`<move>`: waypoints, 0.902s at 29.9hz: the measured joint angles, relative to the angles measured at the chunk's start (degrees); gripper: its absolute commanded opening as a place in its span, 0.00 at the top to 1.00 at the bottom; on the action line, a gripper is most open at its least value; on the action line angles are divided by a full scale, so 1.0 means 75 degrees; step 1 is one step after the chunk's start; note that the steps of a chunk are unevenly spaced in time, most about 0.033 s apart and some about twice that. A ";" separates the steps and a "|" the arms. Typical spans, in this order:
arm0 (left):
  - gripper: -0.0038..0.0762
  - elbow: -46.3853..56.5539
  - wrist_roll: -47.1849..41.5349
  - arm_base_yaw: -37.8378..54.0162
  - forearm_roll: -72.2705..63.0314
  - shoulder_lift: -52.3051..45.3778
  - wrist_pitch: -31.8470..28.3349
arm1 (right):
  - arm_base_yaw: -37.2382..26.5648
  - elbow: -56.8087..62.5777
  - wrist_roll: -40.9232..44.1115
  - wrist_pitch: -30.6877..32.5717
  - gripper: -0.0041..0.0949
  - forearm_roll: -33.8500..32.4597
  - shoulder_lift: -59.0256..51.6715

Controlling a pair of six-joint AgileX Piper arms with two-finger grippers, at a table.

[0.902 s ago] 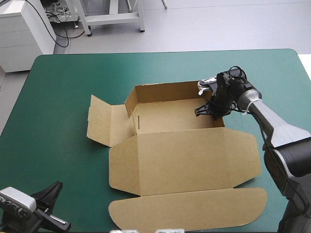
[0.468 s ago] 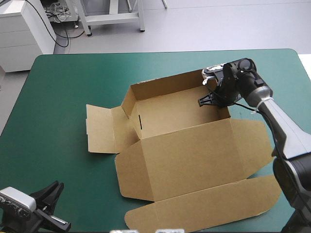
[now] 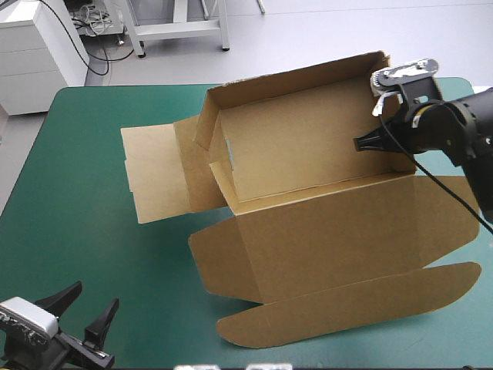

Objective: Fold the box

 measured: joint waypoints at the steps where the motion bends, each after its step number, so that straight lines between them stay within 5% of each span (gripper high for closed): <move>1: 0.34 0.0000 0.0000 0.0000 -0.0090 0.0000 0.0000 | 0.0000 0.0000 0.0000 0.0022 0.98 -0.0029 -0.0127; 11: 0.34 -0.0020 -0.0011 0.0000 0.0106 0.0536 -0.0493 | 0.0000 0.0000 0.0023 0.0111 0.98 -0.0105 -0.0615; 21: 0.34 -0.1783 -0.1325 0.0000 0.1497 0.3869 -0.0944 | 0.0000 0.0000 0.0030 0.0111 0.98 -0.0105 -0.0615; 27: 0.49 -0.3469 -0.2309 0.0000 0.3056 0.5575 -0.0202 | 0.0000 0.0000 0.0030 0.0111 0.98 -0.0105 -0.0615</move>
